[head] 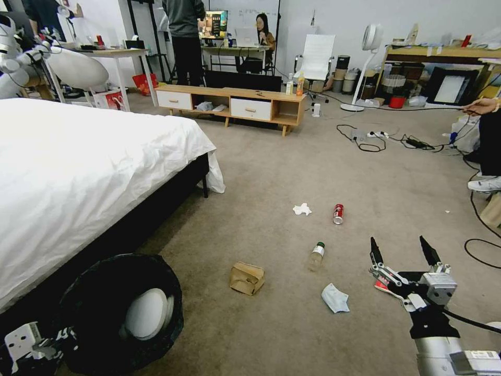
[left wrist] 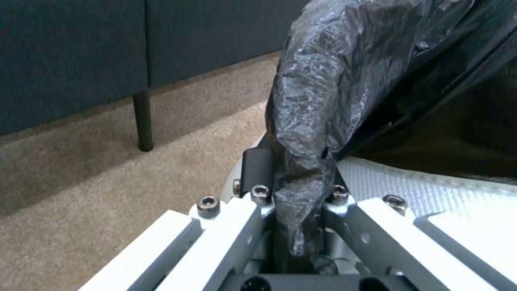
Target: Pick up the trash bin and place the garbage on the floor into it.
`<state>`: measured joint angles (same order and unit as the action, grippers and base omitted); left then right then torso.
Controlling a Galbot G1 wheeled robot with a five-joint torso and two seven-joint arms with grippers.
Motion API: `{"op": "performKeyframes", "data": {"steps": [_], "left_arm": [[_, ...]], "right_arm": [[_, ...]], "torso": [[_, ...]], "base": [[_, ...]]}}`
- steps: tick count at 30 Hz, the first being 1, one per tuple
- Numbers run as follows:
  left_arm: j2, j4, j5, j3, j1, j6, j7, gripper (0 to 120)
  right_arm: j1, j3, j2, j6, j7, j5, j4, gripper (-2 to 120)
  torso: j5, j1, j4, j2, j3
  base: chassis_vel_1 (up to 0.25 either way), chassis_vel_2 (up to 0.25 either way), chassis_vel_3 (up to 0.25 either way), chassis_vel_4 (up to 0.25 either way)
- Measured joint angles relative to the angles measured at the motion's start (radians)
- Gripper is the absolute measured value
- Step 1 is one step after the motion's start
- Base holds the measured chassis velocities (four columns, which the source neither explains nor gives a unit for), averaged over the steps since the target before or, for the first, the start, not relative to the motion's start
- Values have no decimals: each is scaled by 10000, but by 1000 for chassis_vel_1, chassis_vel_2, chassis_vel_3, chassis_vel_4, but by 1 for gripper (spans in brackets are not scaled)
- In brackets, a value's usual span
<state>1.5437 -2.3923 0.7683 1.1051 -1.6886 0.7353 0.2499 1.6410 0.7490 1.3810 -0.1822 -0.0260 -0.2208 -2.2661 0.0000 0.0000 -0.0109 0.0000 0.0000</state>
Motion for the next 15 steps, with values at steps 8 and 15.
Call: {"op": "performKeyframes", "data": {"steps": [8,15], "left_arm": [[5,-11,-49,-62,-29,0,-45,2],[18,-38,-84,-77,-49,0,-75,2]], "right_arm": [[48,115,8,-52,-112,9,11,100],[144,152,4,-55,-196,3,-56,100]], "torso": [[0,0,0,0,0],[-1,-1,0,0,-1]], "base": [[0,0,0,0],[-73,88,91,-78]]}}
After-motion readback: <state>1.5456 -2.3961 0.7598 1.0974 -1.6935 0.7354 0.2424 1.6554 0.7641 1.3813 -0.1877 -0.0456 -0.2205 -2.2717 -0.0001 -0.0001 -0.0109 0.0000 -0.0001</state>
